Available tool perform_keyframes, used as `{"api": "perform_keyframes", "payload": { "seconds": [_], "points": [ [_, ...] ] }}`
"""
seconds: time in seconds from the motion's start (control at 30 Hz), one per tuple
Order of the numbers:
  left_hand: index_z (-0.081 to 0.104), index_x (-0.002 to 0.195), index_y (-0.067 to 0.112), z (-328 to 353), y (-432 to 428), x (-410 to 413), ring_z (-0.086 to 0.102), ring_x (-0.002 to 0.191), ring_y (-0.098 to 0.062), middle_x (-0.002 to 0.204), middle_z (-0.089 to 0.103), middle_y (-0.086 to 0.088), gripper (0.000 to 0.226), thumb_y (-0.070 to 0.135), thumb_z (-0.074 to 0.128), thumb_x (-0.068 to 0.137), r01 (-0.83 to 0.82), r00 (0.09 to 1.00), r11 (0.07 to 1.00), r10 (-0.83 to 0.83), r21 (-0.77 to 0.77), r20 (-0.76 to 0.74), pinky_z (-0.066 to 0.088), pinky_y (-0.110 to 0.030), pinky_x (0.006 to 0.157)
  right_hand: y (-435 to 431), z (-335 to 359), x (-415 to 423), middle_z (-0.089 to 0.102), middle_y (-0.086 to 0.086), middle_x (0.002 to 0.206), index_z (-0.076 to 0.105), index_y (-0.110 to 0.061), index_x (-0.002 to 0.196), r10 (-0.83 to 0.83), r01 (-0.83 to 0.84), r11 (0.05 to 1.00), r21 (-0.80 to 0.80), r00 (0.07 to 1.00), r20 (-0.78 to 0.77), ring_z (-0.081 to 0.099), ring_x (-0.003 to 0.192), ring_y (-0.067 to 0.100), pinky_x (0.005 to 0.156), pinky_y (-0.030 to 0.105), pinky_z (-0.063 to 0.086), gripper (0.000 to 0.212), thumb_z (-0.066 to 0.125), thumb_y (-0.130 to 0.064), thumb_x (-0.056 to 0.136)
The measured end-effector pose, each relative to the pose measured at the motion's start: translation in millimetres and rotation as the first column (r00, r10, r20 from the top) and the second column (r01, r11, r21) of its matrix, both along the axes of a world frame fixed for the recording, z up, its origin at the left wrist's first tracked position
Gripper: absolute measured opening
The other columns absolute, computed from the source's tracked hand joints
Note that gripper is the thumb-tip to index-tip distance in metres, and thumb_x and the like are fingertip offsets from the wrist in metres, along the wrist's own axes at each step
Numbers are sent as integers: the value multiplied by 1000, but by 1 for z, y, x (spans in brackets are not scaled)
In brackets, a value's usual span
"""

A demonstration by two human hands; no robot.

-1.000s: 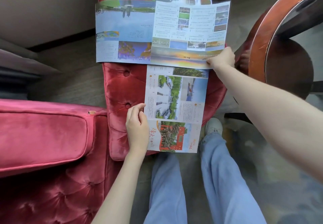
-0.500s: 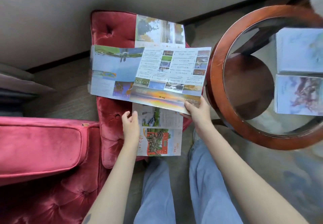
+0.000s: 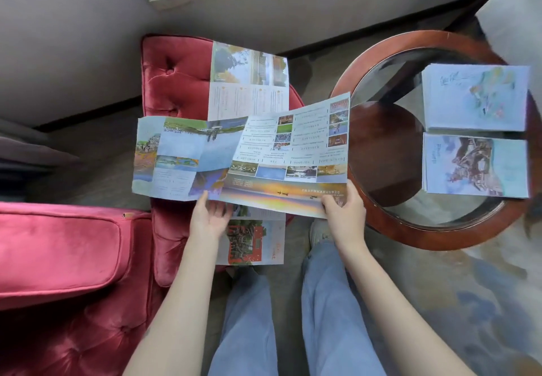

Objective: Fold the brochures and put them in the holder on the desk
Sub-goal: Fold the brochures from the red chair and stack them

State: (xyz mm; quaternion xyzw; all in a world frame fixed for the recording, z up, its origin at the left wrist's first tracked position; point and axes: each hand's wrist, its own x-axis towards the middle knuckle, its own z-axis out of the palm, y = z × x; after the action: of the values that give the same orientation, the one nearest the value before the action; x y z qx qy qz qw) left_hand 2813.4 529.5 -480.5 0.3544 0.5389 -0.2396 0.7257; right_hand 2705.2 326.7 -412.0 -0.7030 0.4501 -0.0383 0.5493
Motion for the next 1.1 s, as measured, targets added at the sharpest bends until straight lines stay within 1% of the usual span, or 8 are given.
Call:
{"api": "perform_keyframes", "payload": {
  "seconds": [0.17,0.33,0.53,0.7,0.77,0.87,0.97,1.1],
  "points": [
    [54,86,12,0,1,5,57,77,-17,86,58,-5,16,19,45,97,45,996,999,-45,-3,73,52,-33,65,-21,-5,-4,63,-15,91,60,-22,103,55,-58,997,-43,995,-78,55,77,-12,58,-4,38,29,52,-3,84],
    [53,87,8,17,-6,-1,61,86,-20,92,60,-9,17,1,38,92,158,972,980,-134,-119,191,56,-32,77,-17,-9,3,59,-24,83,55,-28,96,137,-137,991,10,981,-135,55,76,-11,58,7,37,26,47,-7,85],
    [62,81,6,49,-31,-29,67,74,-19,90,66,-12,15,0,48,82,436,885,873,-371,-219,283,58,-27,72,9,-22,23,56,11,92,53,0,99,244,-147,902,406,949,-199,51,84,20,72,30,40,16,48,-2,84],
    [61,99,6,55,-54,-51,71,72,-17,85,74,-8,18,1,47,91,618,756,782,-563,-79,332,59,-28,67,26,-23,24,73,-1,86,72,-28,84,41,18,654,757,997,-59,65,72,14,55,21,50,47,31,-49,90],
    [60,103,6,54,-56,-54,71,74,-17,86,74,-6,18,1,48,91,647,730,760,-592,-65,341,58,-28,68,25,-27,19,73,4,100,71,-25,101,-44,66,608,792,998,-49,68,83,18,67,27,55,57,27,-61,91],
    [61,107,11,50,-55,-59,70,84,-18,97,73,-6,21,3,49,92,698,682,714,-641,-52,352,58,-29,72,23,-31,16,63,15,120,56,-5,124,-40,52,685,727,999,-35,63,100,25,93,39,48,37,45,-28,97],
    [62,111,15,44,-50,-62,69,90,-20,104,72,-7,20,15,52,93,683,719,717,-624,-140,306,57,-29,73,19,-35,15,64,17,116,56,-2,116,37,-8,798,602,999,-36,62,97,24,92,40,47,27,50,0,90],
    [58,110,17,26,-32,-58,68,91,-21,101,70,-7,34,44,50,91,487,872,865,-488,-117,24,55,-34,71,8,-34,16,65,10,103,58,-10,104,95,-68,849,524,995,-25,61,90,19,85,34,47,21,52,2,88]
  ]
}}
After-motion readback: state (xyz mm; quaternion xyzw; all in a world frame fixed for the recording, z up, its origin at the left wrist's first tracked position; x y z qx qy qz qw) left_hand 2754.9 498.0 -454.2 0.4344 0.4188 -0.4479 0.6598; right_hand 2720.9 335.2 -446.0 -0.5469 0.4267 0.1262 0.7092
